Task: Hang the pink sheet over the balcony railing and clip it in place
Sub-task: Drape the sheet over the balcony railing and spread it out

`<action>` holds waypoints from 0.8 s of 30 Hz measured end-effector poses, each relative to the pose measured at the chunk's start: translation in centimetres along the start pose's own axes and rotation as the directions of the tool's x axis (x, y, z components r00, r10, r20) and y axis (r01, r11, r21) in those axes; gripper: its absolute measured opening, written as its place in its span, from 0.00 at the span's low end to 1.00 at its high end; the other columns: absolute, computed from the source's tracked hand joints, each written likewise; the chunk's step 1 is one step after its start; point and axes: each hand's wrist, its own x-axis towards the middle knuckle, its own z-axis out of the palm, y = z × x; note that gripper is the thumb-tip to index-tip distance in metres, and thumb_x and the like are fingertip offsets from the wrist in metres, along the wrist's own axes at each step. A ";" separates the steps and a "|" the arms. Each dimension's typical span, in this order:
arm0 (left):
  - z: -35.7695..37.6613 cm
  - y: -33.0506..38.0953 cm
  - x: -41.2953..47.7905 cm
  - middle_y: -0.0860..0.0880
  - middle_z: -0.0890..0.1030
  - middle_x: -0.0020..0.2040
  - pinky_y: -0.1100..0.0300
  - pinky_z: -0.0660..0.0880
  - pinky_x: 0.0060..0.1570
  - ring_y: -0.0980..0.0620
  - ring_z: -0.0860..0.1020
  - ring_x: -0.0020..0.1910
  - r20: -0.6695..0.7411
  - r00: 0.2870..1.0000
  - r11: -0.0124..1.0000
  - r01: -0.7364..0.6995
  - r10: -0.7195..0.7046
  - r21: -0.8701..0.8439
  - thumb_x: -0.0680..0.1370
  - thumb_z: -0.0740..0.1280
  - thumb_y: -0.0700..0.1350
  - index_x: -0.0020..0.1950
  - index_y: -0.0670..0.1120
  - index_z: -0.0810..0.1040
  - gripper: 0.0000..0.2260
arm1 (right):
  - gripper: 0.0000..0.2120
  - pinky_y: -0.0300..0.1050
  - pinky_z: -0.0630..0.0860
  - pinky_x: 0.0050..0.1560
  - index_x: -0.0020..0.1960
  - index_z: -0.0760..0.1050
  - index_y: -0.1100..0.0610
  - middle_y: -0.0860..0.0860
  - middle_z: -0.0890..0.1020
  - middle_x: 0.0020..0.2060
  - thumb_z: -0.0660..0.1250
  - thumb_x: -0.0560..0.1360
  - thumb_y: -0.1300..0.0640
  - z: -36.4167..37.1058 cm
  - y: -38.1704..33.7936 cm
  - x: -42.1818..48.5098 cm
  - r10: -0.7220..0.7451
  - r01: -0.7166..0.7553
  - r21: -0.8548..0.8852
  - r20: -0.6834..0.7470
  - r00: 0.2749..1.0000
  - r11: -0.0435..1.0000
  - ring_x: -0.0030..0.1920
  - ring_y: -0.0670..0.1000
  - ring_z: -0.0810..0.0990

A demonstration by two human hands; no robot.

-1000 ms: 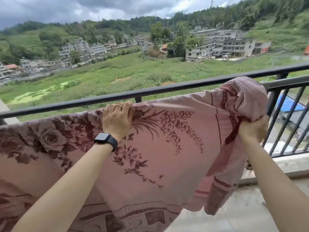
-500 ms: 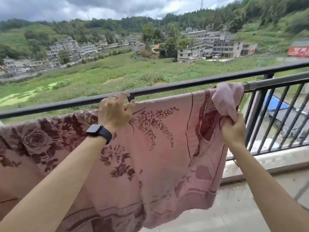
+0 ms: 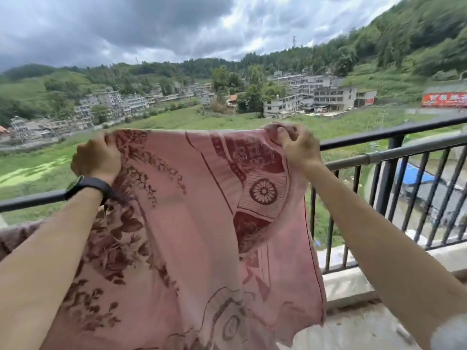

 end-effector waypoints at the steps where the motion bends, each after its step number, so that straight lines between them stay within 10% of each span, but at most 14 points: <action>1: -0.6 -1.6 0.3 0.30 0.78 0.43 0.45 0.72 0.39 0.29 0.78 0.43 0.036 0.999 0.998 0.013 -0.015 0.066 0.83 0.56 0.51 0.51 0.39 0.77 0.17 | 0.20 0.42 0.74 0.45 0.64 0.74 0.56 0.50 0.79 0.48 0.61 0.81 0.43 1.4 -0.2 -0.4 0.004 -0.001 -0.029 0.125 0.992 1.000 0.52 0.53 0.79; 5: -1.1 -5.2 -1.9 0.37 0.78 0.40 0.50 0.74 0.37 0.35 0.79 0.42 0.316 0.943 0.981 -0.148 0.101 0.128 0.82 0.58 0.54 0.49 0.42 0.77 0.17 | 0.35 0.55 0.64 0.67 0.70 0.70 0.54 0.54 0.76 0.66 0.56 0.75 0.29 7.0 2.4 -6.6 -0.039 0.041 -0.350 0.011 0.999 0.936 0.68 0.56 0.71; 8: -0.7 -7.2 -4.1 0.39 0.82 0.41 0.48 0.78 0.35 0.38 0.80 0.39 0.291 0.941 0.983 -0.182 0.171 0.013 0.82 0.57 0.56 0.58 0.45 0.78 0.18 | 0.35 0.53 0.67 0.64 0.64 0.69 0.56 0.51 0.72 0.62 0.63 0.71 0.29 10.4 4.6 -14.6 -0.015 -0.011 -0.168 -0.153 0.988 0.986 0.65 0.53 0.69; 11: -1.0 -8.2 -5.4 0.38 0.82 0.43 0.46 0.79 0.35 0.38 0.80 0.38 0.174 0.968 0.983 -0.169 0.178 -0.068 0.83 0.57 0.56 0.59 0.46 0.78 0.17 | 0.33 0.44 0.78 0.56 0.62 0.72 0.55 0.45 0.79 0.52 0.73 0.68 0.33 13.0 4.1 -18.9 0.206 -0.243 0.301 0.150 0.967 0.922 0.53 0.46 0.79; 13: -1.1 -8.2 -5.3 0.38 0.83 0.47 0.47 0.78 0.38 0.37 0.80 0.43 0.174 0.972 0.988 -0.148 0.155 -0.051 0.83 0.58 0.56 0.59 0.47 0.78 0.17 | 0.18 0.31 0.75 0.44 0.58 0.75 0.54 0.45 0.82 0.47 0.73 0.74 0.46 13.8 3.0 -18.9 0.194 -0.303 0.302 0.343 0.919 0.904 0.47 0.47 0.81; 16: -1.4 -7.9 -5.5 0.40 0.82 0.47 0.47 0.79 0.40 0.39 0.80 0.43 0.235 0.958 0.986 -0.164 0.165 -0.022 0.80 0.56 0.62 0.59 0.50 0.77 0.20 | 0.03 0.29 0.71 0.30 0.46 0.74 0.55 0.48 0.80 0.39 0.65 0.77 0.62 12.6 1.1 -17.4 0.059 -0.098 0.143 0.256 0.965 0.985 0.38 0.48 0.79; 21: -0.9 -4.0 -8.5 0.44 0.78 0.59 0.44 0.73 0.57 0.42 0.76 0.57 0.467 0.764 0.862 -0.507 0.446 0.007 0.75 0.58 0.70 0.71 0.56 0.68 0.29 | 0.07 0.42 0.72 0.31 0.52 0.72 0.55 0.47 0.78 0.36 0.61 0.81 0.52 9.7 -3.5 -10.3 -0.154 0.152 -0.036 -0.058 0.986 0.988 0.33 0.46 0.76; 24: -0.2 -4.2 -9.3 0.47 0.82 0.47 0.50 0.76 0.50 0.44 0.79 0.48 0.481 0.686 0.783 -0.623 0.546 0.000 0.78 0.65 0.55 0.66 0.57 0.74 0.16 | 0.11 0.47 0.76 0.32 0.53 0.72 0.59 0.49 0.78 0.35 0.60 0.82 0.51 9.6 -4.8 -6.7 -0.201 0.198 -0.200 0.009 0.980 0.960 0.31 0.48 0.76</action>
